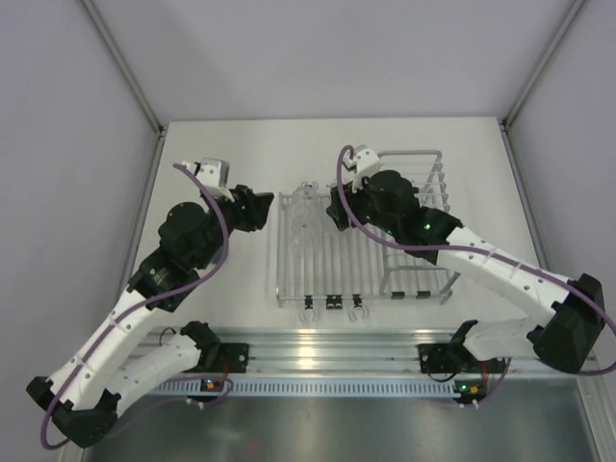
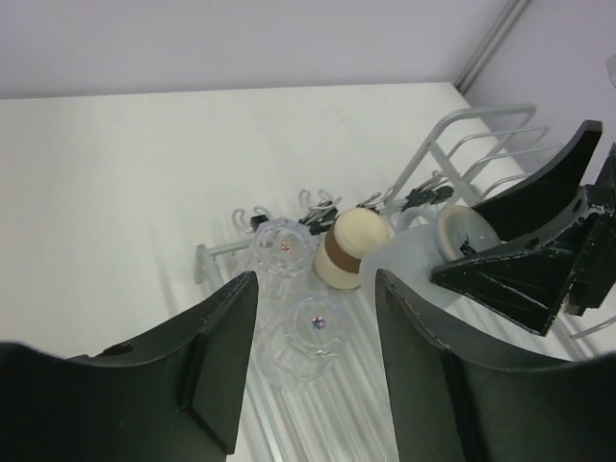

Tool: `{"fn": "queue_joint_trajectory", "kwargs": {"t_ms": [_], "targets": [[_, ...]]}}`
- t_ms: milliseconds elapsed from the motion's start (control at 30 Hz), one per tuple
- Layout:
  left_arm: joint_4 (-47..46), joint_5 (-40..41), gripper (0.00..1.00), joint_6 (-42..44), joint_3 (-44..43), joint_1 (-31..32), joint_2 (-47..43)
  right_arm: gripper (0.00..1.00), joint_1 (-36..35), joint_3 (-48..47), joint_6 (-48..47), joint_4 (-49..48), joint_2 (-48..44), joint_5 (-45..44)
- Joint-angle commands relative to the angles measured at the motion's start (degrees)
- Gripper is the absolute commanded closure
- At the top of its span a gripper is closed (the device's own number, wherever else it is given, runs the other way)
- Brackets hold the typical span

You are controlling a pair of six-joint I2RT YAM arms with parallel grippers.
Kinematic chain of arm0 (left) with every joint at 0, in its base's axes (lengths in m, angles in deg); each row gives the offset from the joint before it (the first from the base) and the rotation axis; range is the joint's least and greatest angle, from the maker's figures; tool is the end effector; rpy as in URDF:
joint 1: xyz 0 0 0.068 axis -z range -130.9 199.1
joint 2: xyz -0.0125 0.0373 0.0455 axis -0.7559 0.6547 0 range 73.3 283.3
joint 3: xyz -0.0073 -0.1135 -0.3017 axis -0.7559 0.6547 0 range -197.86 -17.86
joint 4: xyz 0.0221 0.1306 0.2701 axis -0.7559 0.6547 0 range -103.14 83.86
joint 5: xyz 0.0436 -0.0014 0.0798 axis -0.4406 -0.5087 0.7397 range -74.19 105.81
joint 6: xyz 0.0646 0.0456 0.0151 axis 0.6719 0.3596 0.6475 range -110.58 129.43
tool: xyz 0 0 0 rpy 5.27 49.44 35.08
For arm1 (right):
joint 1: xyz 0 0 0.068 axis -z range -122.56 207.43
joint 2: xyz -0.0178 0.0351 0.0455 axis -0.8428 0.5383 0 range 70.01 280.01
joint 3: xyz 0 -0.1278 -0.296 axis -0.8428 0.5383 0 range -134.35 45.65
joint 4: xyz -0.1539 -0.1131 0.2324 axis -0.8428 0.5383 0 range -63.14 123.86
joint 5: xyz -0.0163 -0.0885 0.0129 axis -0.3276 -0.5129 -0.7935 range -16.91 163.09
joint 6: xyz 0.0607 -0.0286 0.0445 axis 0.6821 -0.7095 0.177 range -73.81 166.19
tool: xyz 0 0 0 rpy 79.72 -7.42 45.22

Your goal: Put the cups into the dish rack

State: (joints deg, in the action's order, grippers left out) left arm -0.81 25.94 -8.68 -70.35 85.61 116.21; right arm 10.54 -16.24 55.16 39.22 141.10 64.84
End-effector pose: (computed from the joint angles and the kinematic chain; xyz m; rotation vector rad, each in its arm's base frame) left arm 0.1715 -0.1118 0.4281 0.1258 1.6458 -0.5895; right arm 0.2418 0.2439 0.3723 -0.5500 1.8990 0.5031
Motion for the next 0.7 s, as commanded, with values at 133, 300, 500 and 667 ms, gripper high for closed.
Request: {"fn": "queue_joint_trajectory", "kwargs": {"t_ms": [133,300,500,667], "targets": [[4.7,5.2,0.42,5.8,-1.6,0.0,-0.6,1.0,-3.6,-7.2,0.7,2.8,3.9,-9.2],[4.8,5.3,0.42,6.1,-0.5,0.0,-1.3,1.0,-5.7,-9.6,1.9,6.1,7.3,-13.4],[5.0,6.7,0.41,7.2,0.3,0.0,-2.8,1.0,-6.7,-11.2,3.3,7.4,11.4,-12.8],[5.2,6.9,0.41,7.6,1.2,-0.1,-3.4,1.0,-7.5,-11.2,4.6,8.2,12.8,-13.5]]}}
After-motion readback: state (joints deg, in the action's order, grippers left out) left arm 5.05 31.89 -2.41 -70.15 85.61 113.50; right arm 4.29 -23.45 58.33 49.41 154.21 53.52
